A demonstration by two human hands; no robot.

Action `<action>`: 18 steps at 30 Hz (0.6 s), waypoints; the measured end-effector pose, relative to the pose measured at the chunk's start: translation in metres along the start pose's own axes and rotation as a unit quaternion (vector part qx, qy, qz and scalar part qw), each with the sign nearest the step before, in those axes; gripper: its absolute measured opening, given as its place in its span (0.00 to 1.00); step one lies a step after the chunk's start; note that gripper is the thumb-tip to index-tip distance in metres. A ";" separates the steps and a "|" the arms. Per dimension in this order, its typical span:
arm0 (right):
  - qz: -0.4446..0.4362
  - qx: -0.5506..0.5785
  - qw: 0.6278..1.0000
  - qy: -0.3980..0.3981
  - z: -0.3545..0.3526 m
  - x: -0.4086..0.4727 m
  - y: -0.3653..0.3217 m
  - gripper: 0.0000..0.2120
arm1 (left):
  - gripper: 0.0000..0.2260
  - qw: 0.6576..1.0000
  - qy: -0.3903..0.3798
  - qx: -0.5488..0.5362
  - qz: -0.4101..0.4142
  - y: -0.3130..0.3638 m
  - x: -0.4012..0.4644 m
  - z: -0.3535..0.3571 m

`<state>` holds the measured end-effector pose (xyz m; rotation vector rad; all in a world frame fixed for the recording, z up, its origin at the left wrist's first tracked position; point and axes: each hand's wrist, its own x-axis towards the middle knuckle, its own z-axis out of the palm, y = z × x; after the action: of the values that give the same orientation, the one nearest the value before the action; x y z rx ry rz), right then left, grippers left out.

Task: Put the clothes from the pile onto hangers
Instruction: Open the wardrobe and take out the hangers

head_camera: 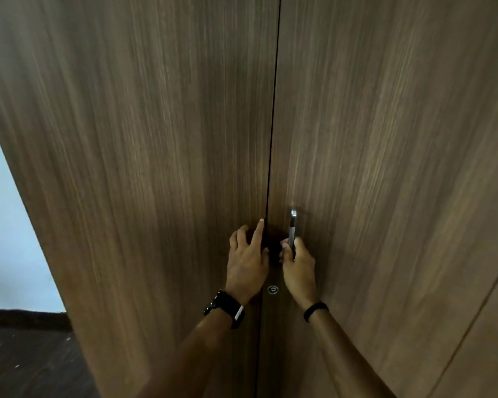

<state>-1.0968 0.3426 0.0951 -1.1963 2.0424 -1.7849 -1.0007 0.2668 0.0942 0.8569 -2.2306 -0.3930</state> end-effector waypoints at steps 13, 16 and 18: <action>0.006 0.022 0.996 0.089 -0.055 -0.132 -0.029 0.09 | 0.13 0.917 -0.073 -0.391 0.019 0.052 -0.096 -0.035; -0.012 0.000 0.992 0.128 -0.088 -0.177 -0.035 0.10 | 0.13 0.911 -0.055 -0.401 0.076 0.072 -0.142 -0.030; -0.019 0.002 0.989 0.149 -0.114 -0.208 -0.036 0.11 | 0.14 0.897 -0.062 -0.420 0.120 0.091 -0.174 -0.029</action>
<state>-1.0122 0.5662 0.0824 -1.0261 2.1805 -2.0947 -0.9302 0.4511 0.0716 0.0905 -1.9339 -1.1946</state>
